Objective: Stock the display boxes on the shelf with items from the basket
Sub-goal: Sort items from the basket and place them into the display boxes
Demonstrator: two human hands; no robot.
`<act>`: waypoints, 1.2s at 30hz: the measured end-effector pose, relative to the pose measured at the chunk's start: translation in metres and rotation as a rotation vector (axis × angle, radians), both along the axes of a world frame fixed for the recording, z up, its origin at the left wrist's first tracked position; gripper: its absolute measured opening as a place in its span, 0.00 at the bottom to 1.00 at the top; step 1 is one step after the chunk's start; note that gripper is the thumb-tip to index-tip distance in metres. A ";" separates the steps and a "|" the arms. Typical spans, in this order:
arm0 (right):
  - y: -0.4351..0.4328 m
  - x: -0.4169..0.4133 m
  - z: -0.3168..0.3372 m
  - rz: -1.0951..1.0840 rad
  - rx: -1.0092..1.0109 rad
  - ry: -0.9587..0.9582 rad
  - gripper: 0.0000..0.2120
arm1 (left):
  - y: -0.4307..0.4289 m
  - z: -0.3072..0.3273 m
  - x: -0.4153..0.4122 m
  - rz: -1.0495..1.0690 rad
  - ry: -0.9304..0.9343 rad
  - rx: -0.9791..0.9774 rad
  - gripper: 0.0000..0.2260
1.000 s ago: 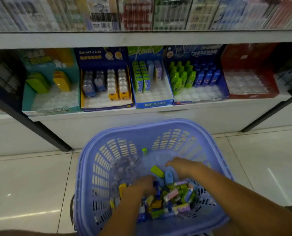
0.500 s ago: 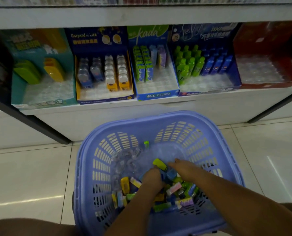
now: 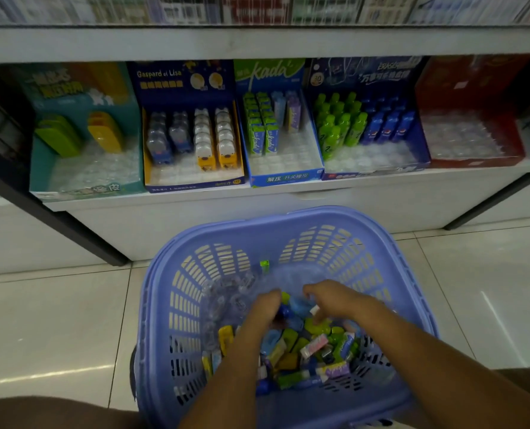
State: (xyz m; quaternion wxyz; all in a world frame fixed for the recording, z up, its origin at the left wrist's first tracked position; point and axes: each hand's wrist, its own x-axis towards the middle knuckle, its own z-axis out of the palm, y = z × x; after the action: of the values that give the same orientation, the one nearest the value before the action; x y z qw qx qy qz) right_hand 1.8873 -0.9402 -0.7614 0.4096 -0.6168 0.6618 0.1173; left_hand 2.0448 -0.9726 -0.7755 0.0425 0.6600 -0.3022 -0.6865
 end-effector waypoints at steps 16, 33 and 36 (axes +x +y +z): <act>-0.044 -0.004 0.144 -0.600 -0.313 -0.827 0.15 | -0.060 0.142 0.039 -0.006 0.530 -0.355 0.05; -0.080 -0.023 0.196 -1.003 -0.247 -1.475 0.18 | -0.075 0.181 0.042 0.454 0.666 -0.485 0.07; -0.109 -0.020 0.214 -0.910 -0.572 -1.007 0.13 | -0.076 0.183 0.040 0.446 0.662 -0.502 0.07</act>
State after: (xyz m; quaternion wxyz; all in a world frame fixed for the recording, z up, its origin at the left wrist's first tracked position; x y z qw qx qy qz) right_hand 1.8670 -1.0490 -0.5471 0.4952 -0.3432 0.5889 -0.5387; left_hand 2.0849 -1.0482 -0.5923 0.4413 0.4235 -0.2800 -0.7399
